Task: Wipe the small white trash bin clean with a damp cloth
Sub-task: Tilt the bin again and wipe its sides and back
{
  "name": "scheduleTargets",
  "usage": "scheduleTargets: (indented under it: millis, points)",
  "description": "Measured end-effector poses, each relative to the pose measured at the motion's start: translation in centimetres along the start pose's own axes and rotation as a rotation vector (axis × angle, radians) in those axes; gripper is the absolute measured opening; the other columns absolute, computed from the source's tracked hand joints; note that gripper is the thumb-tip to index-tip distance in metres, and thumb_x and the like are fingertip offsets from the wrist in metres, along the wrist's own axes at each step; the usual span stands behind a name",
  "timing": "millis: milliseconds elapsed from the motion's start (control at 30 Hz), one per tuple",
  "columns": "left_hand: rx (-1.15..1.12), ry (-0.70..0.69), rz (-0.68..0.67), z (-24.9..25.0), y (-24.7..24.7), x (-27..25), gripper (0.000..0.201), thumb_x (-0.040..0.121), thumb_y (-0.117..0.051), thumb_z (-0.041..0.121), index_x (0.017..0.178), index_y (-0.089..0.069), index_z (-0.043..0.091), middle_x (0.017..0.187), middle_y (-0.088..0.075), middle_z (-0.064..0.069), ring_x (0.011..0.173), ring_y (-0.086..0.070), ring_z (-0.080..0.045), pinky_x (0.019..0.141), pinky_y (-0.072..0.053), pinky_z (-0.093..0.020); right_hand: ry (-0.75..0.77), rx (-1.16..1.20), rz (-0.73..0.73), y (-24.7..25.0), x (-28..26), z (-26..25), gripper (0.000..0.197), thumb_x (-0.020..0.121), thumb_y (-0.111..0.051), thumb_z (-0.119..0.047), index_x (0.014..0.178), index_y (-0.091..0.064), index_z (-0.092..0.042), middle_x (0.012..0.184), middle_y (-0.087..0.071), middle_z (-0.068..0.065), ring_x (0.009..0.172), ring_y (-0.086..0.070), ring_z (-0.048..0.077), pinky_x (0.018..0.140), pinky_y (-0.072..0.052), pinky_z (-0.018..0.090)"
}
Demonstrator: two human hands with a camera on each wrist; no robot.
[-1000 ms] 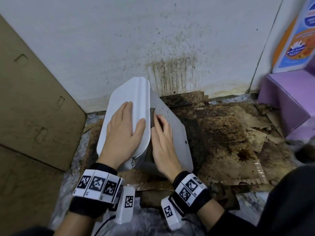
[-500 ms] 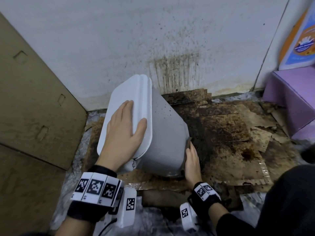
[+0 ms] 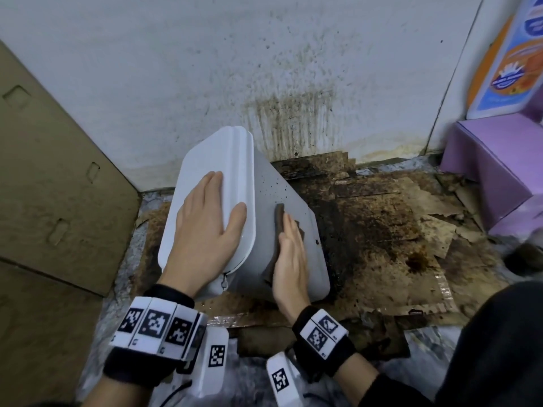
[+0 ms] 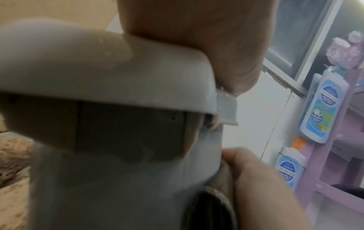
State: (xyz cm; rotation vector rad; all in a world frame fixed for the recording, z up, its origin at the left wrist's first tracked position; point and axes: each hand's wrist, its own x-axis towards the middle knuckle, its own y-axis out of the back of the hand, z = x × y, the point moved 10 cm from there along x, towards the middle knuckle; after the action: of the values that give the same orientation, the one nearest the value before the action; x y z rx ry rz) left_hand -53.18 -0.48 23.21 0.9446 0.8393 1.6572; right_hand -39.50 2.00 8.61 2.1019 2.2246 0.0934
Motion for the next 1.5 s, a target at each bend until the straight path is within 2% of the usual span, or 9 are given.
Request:
scheduleTargets:
  millis: [133,267,333,467,667,767,967,1167,1500]
  points:
    - [-0.004,0.007,0.006,-0.4,-0.1,0.0,0.081,0.093,-0.025,0.061,0.16,-0.021,0.015,0.167,-0.022,-0.003,0.153,-0.018,-0.019,0.125,-0.016,-0.044,0.218,-0.046,-0.139,-1.8,-1.5,-4.9,0.068,0.099,-0.014,-0.047,0.164,-0.02,-0.029,0.172,-0.016,-0.015,0.156,-0.008,-0.007,0.128,-0.006,0.024]
    - [-0.009,0.007,0.013,-0.4,0.1,-0.1,0.08,0.093,-0.027,0.06,0.16,-0.022,0.016,0.167,-0.022,-0.001,0.153,-0.018,-0.018,0.124,-0.016,-0.043,0.357,-0.114,-0.158,-0.5,-1.3,-3.5,0.058,0.108,-0.021,-0.038,0.164,-0.024,-0.023,0.171,-0.023,-0.013,0.158,-0.017,0.004,0.129,-0.015,0.031]
    - [-0.005,0.002,0.011,-0.1,0.1,-0.2,0.076,0.095,-0.03,0.057,0.16,-0.022,0.017,0.167,-0.022,0.0,0.153,-0.017,-0.017,0.124,-0.015,-0.041,0.303,-0.129,-0.096,1.2,-0.6,0.2,0.057,0.108,-0.022,-0.041,0.162,-0.029,-0.027,0.169,-0.027,-0.014,0.157,-0.021,0.005,0.13,-0.018,0.035]
    - [-0.017,0.002,0.007,0.0,0.1,-0.4,0.074,0.096,-0.031,0.056,0.16,-0.022,0.019,0.167,-0.021,0.002,0.152,-0.017,-0.016,0.124,-0.015,-0.04,-0.073,-0.075,-0.018,3.6,-0.1,8.1,0.055,0.102,-0.02,-0.047,0.157,-0.026,-0.045,0.169,-0.024,-0.017,0.155,-0.019,0.0,0.13,-0.016,0.041]
    - [0.005,0.005,0.004,-0.2,-0.1,-0.2,0.075,0.096,-0.028,0.057,0.16,-0.019,0.019,0.168,-0.02,0.002,0.153,-0.017,-0.017,0.124,-0.016,-0.043,-0.219,-0.065,0.055,3.4,0.0,8.2,0.066,0.097,-0.017,-0.04,0.163,-0.025,-0.03,0.171,-0.023,-0.01,0.156,-0.016,0.006,0.13,-0.008,0.035]
    - [-0.008,0.009,0.003,-0.8,-0.1,-0.2,0.076,0.096,-0.028,0.057,0.161,-0.018,0.019,0.168,-0.019,0.001,0.153,-0.017,-0.016,0.125,-0.016,-0.042,-0.142,-0.069,0.038,1.7,-0.4,4.2,0.067,0.095,-0.018,-0.039,0.162,-0.023,-0.03,0.169,-0.022,-0.013,0.153,-0.014,-0.001,0.131,-0.007,0.035]
    - [-0.025,0.008,-0.005,-1.5,-0.1,-0.1,0.083,0.093,-0.023,0.064,0.161,-0.018,0.017,0.169,-0.018,0.001,0.154,-0.016,-0.014,0.126,-0.015,-0.04,0.095,-0.111,-0.294,-2.9,0.6,-5.6,0.055,0.111,-0.017,-0.029,0.166,-0.006,-0.028,0.17,-0.002,-0.019,0.155,0.002,-0.006,0.122,0.004,0.015]
    - [-0.023,0.004,-0.004,-1.1,0.0,-0.1,0.082,0.093,-0.024,0.064,0.161,-0.019,0.018,0.168,-0.019,0.002,0.153,-0.016,-0.012,0.126,-0.014,-0.037,0.122,-0.126,-0.512,-5.0,6.8,-6.2,0.057,0.114,-0.017,-0.034,0.164,0.011,-0.028,0.172,0.017,-0.012,0.155,0.018,0.0,0.131,0.006,0.038]
    - [-0.068,0.028,-0.006,-1.4,0.5,-0.5,0.073,0.097,-0.033,0.057,0.161,-0.018,0.025,0.167,-0.018,0.012,0.152,-0.012,-0.003,0.125,-0.013,-0.034,0.148,-0.204,-0.518,-4.0,11.8,-1.0,0.057,0.115,-0.019,-0.032,0.163,0.011,-0.027,0.171,0.02,-0.012,0.157,0.018,0.004,0.127,0.011,0.028]
